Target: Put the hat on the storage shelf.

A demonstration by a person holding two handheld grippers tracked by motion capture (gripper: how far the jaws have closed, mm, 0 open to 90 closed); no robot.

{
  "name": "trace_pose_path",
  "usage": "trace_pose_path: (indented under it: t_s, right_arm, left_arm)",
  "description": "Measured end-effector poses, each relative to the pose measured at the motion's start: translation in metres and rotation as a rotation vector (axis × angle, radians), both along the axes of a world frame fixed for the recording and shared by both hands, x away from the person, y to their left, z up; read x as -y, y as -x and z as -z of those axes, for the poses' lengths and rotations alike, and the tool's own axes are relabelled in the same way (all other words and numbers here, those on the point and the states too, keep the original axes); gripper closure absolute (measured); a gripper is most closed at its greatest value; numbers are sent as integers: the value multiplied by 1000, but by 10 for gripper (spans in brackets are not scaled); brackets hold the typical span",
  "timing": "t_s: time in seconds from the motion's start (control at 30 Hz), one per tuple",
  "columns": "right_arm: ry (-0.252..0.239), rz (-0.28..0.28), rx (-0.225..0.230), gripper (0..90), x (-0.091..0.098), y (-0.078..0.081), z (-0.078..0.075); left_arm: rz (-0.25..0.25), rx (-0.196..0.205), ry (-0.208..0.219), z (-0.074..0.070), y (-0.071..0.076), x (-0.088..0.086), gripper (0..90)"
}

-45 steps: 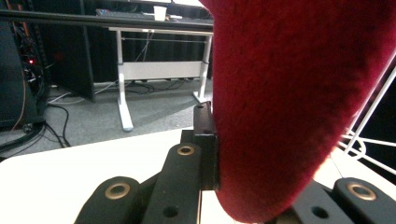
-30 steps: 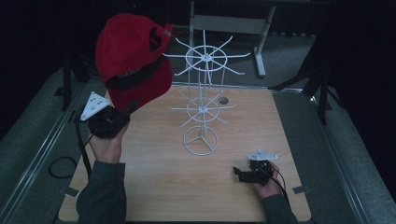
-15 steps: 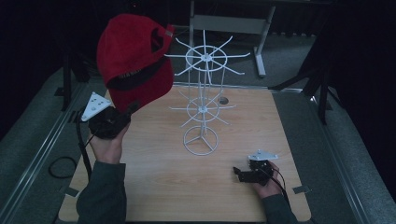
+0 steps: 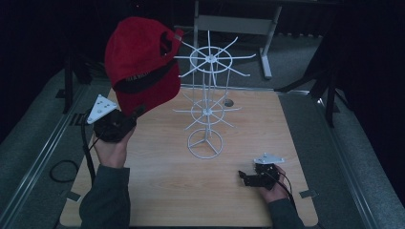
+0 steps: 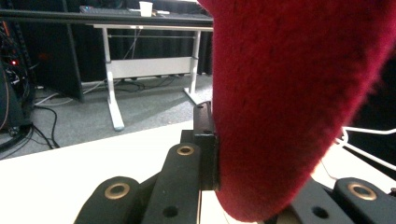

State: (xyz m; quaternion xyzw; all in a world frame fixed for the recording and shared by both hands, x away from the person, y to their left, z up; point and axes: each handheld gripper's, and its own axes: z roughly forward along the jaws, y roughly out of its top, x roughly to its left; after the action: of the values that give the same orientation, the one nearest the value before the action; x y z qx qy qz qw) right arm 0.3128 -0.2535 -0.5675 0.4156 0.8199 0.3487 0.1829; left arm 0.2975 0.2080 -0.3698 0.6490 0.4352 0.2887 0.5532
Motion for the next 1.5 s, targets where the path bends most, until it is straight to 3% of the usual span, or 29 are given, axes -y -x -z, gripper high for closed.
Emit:
trace_pose_path:
  t_s: [0.7, 0.9, 1.17, 1.5]
  right_arm:
    - [0, 0, 0, 153, 0, 0, 0]
    - [0, 0, 0, 153, 0, 0, 0]
    - [0, 0, -1, 153, 0, 0, 0]
    - [0, 0, 0, 153, 0, 0, 0]
  left_arm:
    - [6, -24, -21, 8, -2, 3, 857]
    - [-21, -11, -29, 7, 1, 5, 857]
    - [-62, 8, 13, 4, 4, -1, 856]
    - [-58, -10, -11, 11, 5, 2, 856]
